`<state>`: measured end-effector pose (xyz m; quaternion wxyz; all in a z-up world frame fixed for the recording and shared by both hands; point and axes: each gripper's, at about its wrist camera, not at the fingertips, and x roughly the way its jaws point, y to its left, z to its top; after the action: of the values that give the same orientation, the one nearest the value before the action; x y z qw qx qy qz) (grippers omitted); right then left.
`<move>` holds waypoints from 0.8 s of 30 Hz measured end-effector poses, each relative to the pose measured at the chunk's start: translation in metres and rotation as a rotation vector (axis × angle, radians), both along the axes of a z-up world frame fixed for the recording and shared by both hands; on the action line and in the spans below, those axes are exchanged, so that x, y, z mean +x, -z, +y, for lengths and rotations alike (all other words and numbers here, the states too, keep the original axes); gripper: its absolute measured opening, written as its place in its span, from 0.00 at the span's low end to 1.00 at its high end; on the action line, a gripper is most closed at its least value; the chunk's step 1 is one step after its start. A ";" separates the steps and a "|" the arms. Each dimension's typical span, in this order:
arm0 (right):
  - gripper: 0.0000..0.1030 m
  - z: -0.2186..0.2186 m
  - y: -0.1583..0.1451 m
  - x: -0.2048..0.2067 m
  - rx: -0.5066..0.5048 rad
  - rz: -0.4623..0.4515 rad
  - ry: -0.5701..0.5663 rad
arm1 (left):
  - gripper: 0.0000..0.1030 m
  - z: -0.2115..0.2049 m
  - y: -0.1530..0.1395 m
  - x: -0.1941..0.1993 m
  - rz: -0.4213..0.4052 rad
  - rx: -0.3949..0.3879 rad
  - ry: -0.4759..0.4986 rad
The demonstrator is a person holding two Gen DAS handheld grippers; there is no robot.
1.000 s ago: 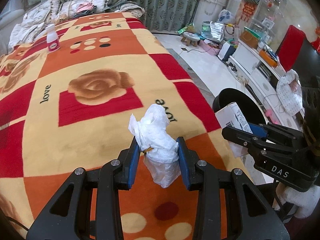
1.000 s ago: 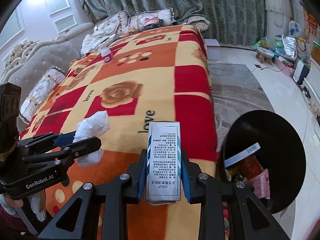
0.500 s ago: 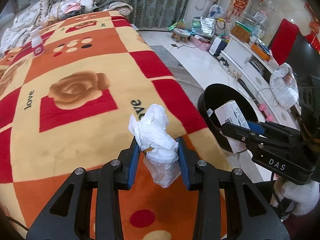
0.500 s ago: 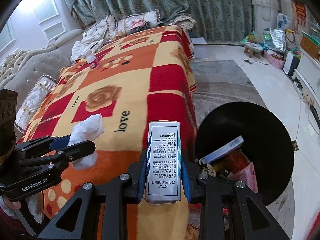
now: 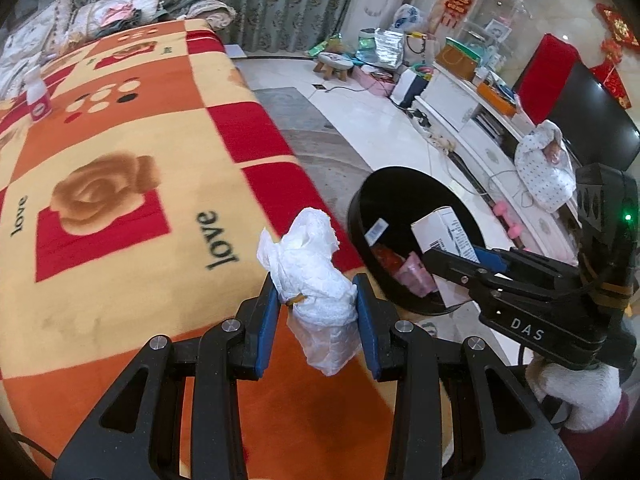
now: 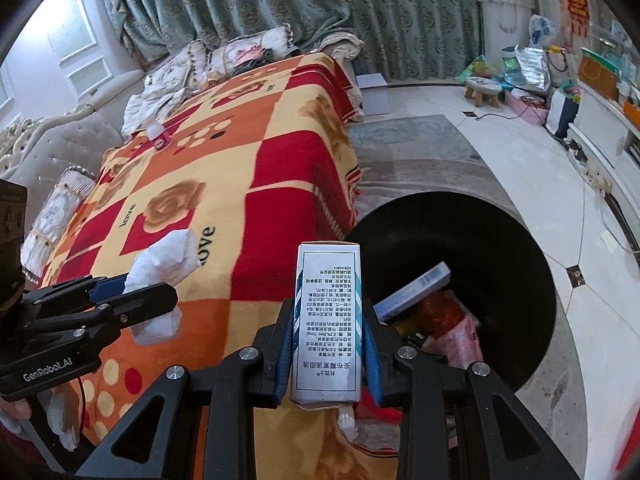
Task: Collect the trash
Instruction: 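Carry the white box and tissue over the black bin and open both tools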
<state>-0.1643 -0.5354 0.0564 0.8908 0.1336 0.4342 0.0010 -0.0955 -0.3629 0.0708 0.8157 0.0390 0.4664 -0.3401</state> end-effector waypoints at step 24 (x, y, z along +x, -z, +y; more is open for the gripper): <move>0.28 -0.051 0.015 -0.005 0.001 0.025 0.080 | 0.33 -0.062 0.003 0.007 0.032 -0.018 0.087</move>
<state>-0.1697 -0.5864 0.0418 0.8845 0.1512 0.4399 -0.0360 -0.0890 -0.4251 0.0675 0.7929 0.0462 0.4742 -0.3799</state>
